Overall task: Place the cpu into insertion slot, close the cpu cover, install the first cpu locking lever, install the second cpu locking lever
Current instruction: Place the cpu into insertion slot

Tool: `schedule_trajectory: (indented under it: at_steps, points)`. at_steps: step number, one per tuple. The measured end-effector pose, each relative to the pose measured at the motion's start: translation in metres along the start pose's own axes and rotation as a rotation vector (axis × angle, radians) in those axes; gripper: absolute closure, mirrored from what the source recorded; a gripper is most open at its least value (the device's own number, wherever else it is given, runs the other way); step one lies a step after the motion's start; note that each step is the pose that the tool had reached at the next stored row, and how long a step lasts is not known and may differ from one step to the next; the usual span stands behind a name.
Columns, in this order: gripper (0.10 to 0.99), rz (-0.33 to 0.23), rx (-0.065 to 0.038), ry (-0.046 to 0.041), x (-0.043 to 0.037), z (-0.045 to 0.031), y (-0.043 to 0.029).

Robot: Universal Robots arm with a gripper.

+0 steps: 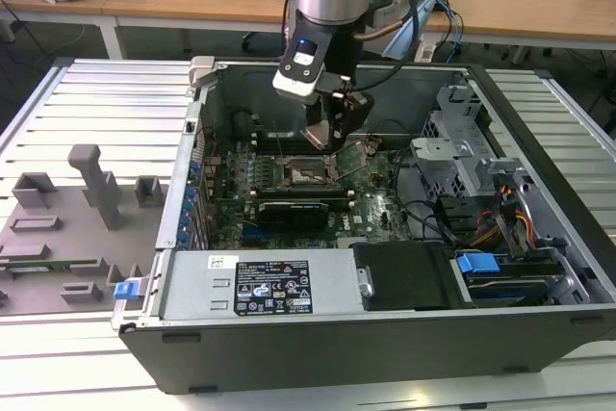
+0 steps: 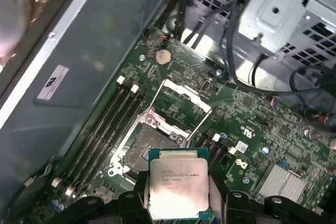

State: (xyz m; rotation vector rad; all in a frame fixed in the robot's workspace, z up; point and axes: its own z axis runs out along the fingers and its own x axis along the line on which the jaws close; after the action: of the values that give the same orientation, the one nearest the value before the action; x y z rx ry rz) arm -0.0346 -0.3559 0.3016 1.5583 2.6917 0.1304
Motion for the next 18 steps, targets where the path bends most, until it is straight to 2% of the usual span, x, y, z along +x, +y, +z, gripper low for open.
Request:
schedule_trajectory:
  at_steps: [7,18]
  points:
    - [0.545,0.13,-0.002,-0.0113,0.0,0.0018,-0.0002]
    - [0.545,0.262,-0.005,-0.0227,-0.0001,0.004,-0.0004]
